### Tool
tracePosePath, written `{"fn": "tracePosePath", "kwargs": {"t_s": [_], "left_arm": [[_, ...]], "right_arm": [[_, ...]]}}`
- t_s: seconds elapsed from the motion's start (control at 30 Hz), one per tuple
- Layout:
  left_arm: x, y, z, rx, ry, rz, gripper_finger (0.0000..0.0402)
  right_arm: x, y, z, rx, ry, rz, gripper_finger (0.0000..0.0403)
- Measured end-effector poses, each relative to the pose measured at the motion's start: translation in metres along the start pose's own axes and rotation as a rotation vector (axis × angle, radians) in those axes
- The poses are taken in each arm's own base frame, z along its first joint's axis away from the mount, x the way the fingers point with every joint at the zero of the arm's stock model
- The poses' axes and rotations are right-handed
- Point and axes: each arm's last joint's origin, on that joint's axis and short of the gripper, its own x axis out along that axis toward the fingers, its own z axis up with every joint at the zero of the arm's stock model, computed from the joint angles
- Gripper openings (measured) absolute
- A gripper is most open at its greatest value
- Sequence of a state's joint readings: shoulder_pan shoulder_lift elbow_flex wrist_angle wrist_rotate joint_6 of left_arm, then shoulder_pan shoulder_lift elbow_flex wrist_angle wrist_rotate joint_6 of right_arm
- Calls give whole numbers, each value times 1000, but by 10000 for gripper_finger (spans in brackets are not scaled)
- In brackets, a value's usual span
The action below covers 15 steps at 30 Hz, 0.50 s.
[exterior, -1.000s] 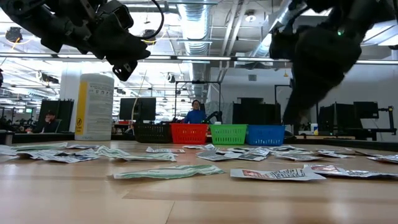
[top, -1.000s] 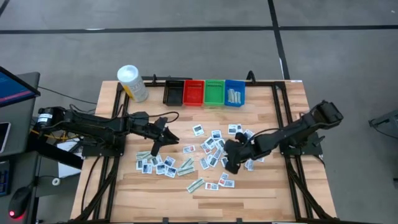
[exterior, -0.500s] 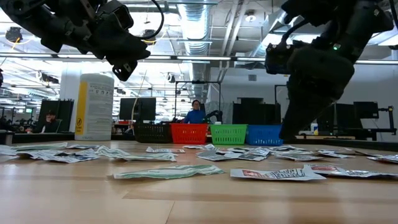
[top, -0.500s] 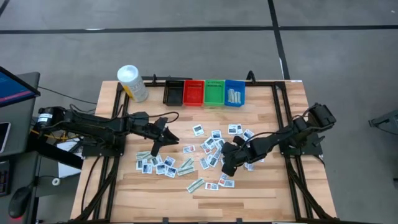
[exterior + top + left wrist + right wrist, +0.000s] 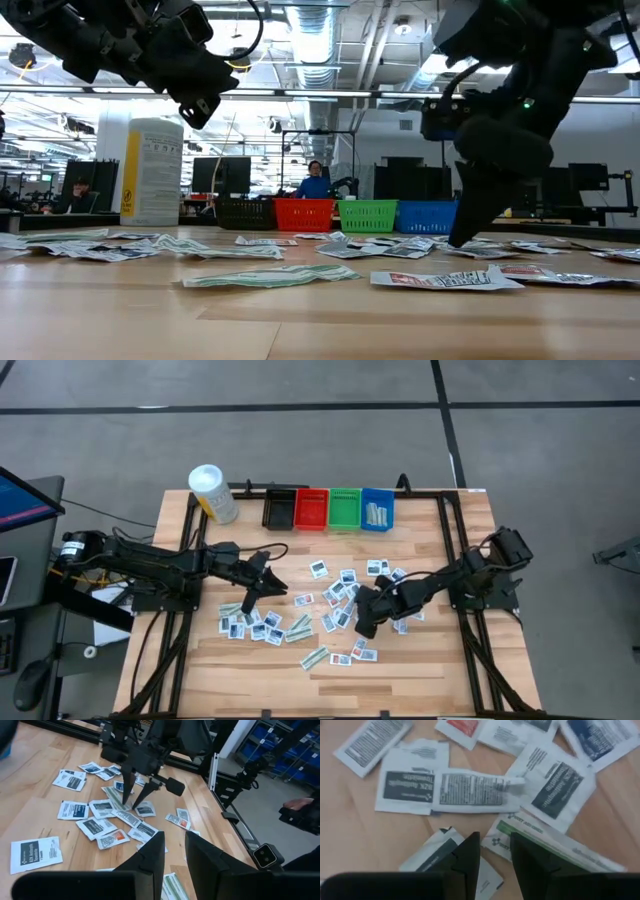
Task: Pick & Place First Aid Supplies
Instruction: Put the bandage pack into the blue bin
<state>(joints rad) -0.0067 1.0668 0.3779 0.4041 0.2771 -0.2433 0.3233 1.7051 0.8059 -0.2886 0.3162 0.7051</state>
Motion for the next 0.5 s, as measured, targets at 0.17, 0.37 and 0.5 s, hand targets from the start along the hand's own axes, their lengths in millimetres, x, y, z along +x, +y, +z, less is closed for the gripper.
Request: {"fn": "tracePosePath", "kwargs": {"t_s": [0.17,0.37,0.5], "left_arm": [[0,0,0,-1,1,0,76],[0,0,0,-1,4,1,76],[0,0,-1,-1,5,1,76]], "right_arm": [[10,2,-3,-8,9,-24,103],[10,2,-4,-9,15,-18,96],[10,2,-4,-8,20,-16,75]]}}
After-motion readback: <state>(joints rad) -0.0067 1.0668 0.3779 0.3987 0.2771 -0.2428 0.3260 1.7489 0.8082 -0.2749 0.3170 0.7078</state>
